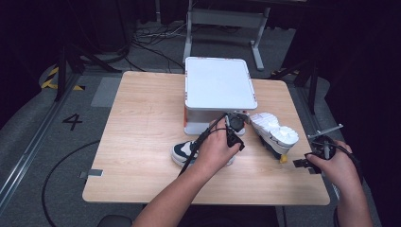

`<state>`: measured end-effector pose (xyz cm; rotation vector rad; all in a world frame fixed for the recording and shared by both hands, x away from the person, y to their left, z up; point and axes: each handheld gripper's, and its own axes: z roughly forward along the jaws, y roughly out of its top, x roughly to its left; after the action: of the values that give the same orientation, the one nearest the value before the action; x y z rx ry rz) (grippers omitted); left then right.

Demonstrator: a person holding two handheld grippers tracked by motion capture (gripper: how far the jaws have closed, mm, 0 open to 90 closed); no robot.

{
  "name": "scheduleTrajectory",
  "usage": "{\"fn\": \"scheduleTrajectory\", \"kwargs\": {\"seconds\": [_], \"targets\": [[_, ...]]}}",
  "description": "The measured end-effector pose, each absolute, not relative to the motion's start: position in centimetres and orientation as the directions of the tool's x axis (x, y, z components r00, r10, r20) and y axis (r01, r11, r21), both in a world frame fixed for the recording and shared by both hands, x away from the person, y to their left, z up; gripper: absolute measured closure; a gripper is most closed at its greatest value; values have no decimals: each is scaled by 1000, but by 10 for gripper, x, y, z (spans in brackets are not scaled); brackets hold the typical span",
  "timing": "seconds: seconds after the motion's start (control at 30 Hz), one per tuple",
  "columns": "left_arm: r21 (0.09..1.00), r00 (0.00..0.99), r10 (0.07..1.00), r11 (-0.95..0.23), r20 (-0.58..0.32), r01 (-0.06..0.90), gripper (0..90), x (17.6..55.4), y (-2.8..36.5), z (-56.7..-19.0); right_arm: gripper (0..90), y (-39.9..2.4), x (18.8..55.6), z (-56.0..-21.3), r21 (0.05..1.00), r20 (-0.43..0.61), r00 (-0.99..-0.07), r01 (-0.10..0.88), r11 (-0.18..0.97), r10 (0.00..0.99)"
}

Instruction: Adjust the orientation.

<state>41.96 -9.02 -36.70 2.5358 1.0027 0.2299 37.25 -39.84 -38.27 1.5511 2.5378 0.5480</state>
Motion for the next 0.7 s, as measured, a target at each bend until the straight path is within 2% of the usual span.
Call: {"fn": "scheduleTrajectory", "kwargs": {"seconds": [0.2, 0.27, 0.37, 0.4, 0.43, 0.7], "targets": [[425, 748, 664, -684, 23, 594, 532, 421, -101, -370, 348, -398, 372, -382, 366, 87, -468, 836, 409, 879], [424, 758, 651, -693, 23, 583, 661, 420, -102, -369, 349, -399, 372, -382, 366, 86, -470, 835, 411, 878], [418, 763, 645, -705, 44, 572, 727, 417, -102, -368, 349, -399, 372, -382, 367, 87, -470, 835, 411, 878], [415, 763, 645, -706, 45, 573, 765, 416, -102, -368, 350, -400, 372, -382, 364, 86, -470, 836, 411, 879], [411, 772, 635, -712, 32, 569, 847, 416, -102, -368, 350, -400, 372, -382, 363, 87, -469, 836, 411, 879], [405, 806, 591, -746, 38, 529, 869, 399, -96, -358, 352, -398, 373, -382, 367, 83, -473, 833, 414, 877]]}}
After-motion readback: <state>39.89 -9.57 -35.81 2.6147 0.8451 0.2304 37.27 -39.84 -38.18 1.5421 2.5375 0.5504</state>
